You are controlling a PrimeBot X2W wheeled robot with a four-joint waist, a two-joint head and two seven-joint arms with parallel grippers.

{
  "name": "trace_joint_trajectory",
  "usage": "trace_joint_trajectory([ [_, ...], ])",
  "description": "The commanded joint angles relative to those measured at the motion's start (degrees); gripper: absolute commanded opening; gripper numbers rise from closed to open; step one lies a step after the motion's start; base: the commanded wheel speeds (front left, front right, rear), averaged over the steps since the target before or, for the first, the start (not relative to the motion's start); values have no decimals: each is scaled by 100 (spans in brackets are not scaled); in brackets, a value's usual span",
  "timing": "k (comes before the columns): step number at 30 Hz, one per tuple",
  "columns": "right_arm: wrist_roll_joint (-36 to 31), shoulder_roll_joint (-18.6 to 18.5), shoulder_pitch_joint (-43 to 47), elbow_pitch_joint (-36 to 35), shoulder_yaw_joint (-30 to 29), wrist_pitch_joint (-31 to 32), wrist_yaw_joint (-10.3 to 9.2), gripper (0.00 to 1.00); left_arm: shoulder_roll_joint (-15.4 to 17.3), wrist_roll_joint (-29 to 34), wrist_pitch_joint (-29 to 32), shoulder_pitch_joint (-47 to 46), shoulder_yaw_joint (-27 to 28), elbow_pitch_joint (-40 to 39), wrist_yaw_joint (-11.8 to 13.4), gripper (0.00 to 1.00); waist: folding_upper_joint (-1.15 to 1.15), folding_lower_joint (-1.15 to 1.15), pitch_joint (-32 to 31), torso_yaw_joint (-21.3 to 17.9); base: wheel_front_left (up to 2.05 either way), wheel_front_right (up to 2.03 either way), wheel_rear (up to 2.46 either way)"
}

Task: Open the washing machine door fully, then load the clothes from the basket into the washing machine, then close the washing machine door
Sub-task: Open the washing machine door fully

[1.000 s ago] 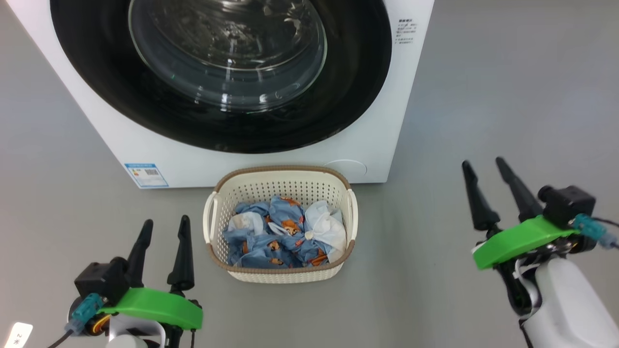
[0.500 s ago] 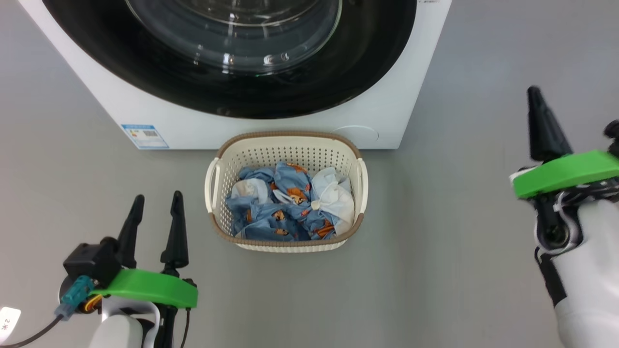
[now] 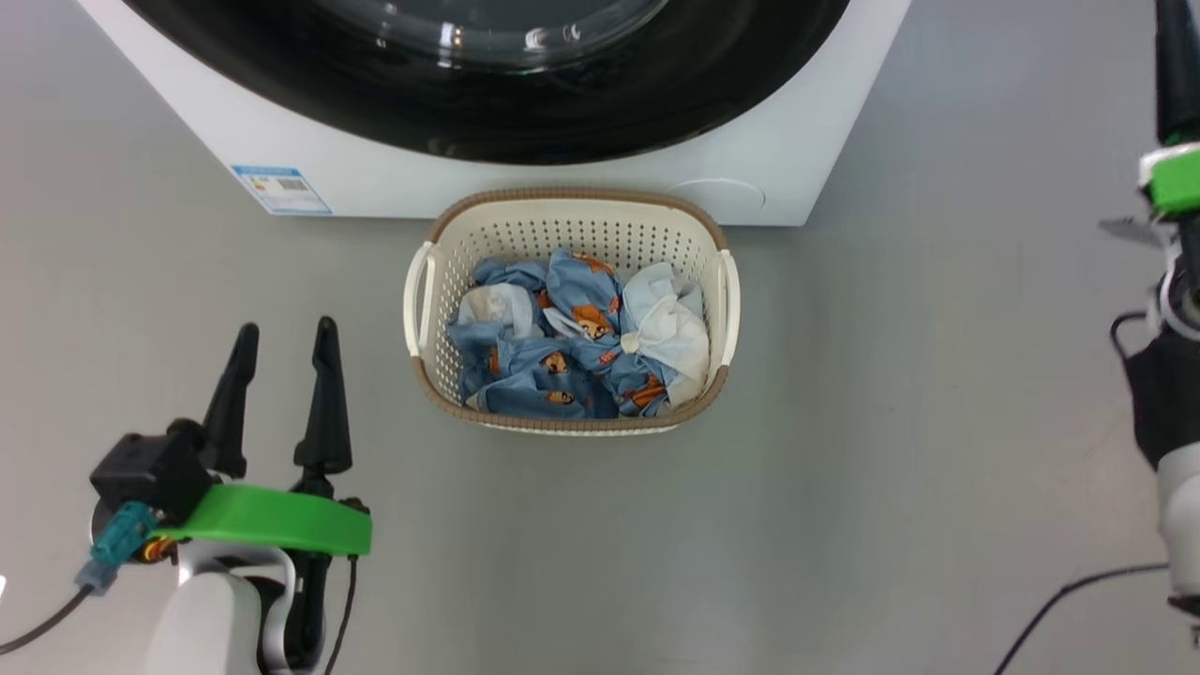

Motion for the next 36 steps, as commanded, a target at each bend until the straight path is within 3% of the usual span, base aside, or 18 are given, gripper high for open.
trace_joint_trajectory([
  [1, 370, -57, -247, -58, 25, 222, -5, 0, 153, -4, -37, -174, 155, -206, -12, 100, 0, 0, 154, 56, 0, 0, 0],
  [5, 1224, -255, -653, 163, 73, 944, -5, 0, 204, -57, -37, -233, 136, -306, -12, 100, 0, 0, 303, 131, 0, 0, 0],
  [14, 2422, -422, -1262, 365, 132, 2020, -5, 0, 184, -263, -37, -285, 42, -312, -13, 100, 0, 0, 517, 290, 0, 0, 0],
  [36, 2728, -738, -2713, 927, 594, 3127, -5, 0, 108, -332, -37, -419, 4, -474, -13, 100, 0, 0, 1123, 733, 0, 0, 0],
])
